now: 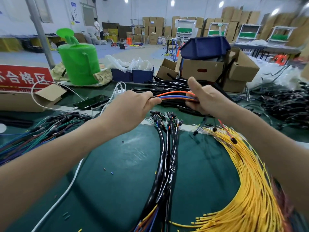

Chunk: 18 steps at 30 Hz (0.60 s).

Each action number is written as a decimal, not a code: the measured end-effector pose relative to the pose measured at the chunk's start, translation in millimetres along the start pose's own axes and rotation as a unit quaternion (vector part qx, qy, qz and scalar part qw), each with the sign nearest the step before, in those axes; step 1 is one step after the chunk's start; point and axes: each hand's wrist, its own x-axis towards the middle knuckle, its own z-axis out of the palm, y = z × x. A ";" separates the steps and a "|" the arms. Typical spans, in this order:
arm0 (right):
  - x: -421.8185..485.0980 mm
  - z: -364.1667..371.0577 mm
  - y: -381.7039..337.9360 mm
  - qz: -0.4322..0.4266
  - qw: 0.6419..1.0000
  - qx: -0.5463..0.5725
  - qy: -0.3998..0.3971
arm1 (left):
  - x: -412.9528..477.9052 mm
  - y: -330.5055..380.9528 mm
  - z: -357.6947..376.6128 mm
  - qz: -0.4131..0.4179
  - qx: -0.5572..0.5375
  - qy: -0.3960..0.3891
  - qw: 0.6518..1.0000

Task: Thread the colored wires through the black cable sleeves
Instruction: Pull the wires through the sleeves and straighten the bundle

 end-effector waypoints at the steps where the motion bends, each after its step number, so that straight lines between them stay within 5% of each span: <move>1: 1.5 -1.7 -5.1 0.003 0.999 -0.033 0.021 | -1.2 1.6 -1.0 0.012 -0.001 -0.003 1.000; 12: -34.4 21.0 -47.5 -0.147 0.928 -0.335 0.077 | -15.0 31.9 -15.3 0.120 0.044 -0.066 0.990; 15: -44.8 32.1 -52.9 -0.145 0.948 -0.268 0.087 | -19.4 36.8 -16.8 0.110 -0.025 -0.052 0.992; 18: -50.8 27.1 -44.8 -0.144 0.957 -0.224 0.115 | -26.4 27.6 -14.3 0.078 -0.128 -0.140 0.979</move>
